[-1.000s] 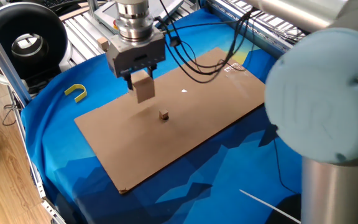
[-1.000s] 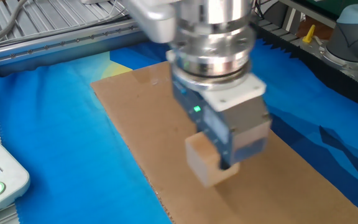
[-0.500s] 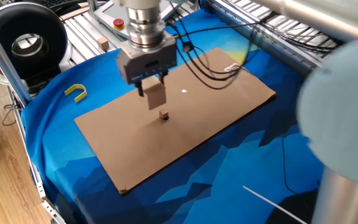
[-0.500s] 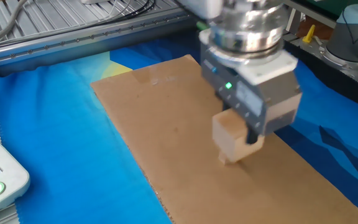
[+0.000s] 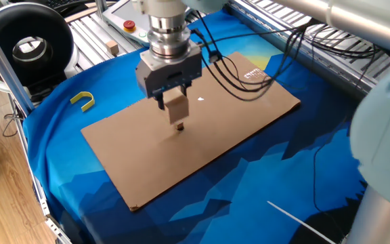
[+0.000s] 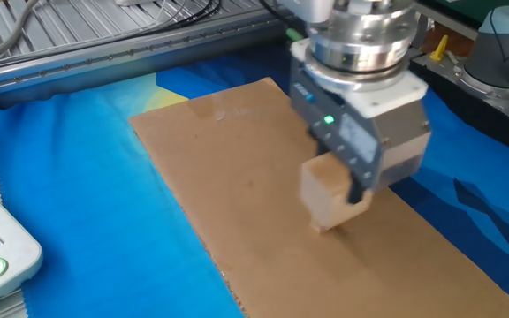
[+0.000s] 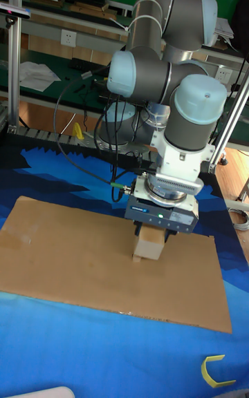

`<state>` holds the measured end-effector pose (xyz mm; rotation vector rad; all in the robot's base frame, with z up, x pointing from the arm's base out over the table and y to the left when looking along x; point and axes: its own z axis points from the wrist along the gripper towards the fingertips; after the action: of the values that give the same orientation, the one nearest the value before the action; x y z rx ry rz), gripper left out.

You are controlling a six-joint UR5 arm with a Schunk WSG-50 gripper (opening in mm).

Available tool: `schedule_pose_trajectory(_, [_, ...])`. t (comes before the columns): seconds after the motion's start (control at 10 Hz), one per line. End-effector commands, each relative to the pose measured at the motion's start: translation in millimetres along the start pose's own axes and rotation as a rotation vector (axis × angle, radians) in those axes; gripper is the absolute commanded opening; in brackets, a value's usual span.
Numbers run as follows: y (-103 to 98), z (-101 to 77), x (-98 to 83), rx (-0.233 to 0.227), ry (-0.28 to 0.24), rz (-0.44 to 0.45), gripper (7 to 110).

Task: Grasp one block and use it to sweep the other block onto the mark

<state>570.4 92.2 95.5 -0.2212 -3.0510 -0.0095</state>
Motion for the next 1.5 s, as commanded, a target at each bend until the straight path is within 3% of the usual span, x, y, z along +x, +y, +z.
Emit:
schedule_pose_trajectory(0.0, [13,-6.8,-50.5,-0.012,-0.105,-0.045,7])
schedule_pose_trajectory(0.1, [15,-8.5,-63.2,-0.019,-0.156,-0.058,7])
schedule_pose_trajectory(0.2, [24,-13.0,-83.9,-0.048,-0.243,-0.079,7])
schedule_pose_trajectory(0.3, [38,-17.9,-96.9,-0.103,-0.301,-0.103,7])
schedule_pose_trajectory(0.4, [32,-16.2,-93.4,-0.078,-0.285,-0.105,7])
schedule_pose_trajectory(0.6, [9,-8.9,-66.0,0.005,-0.167,-0.047,7])
schedule_pose_trajectory(0.7, [5,-8.0,-60.4,0.017,-0.144,-0.033,7])
schedule_pose_trajectory(0.8, [7,-4.7,-40.7,-0.004,-0.094,-0.023,7])
schedule_pose_trajectory(0.9, [0,-2.2,-10.3,-0.002,-0.029,-0.017,7])
schedule_pose_trajectory(1.0, [-13,-0.6,8.9,0.017,-0.001,-0.004,7])
schedule_pose_trajectory(1.2, [-21,12.4,29.6,-0.021,0.000,0.005,7])
schedule_pose_trajectory(1.4, [-35,26.7,44.4,-0.028,-0.016,0.002,7])
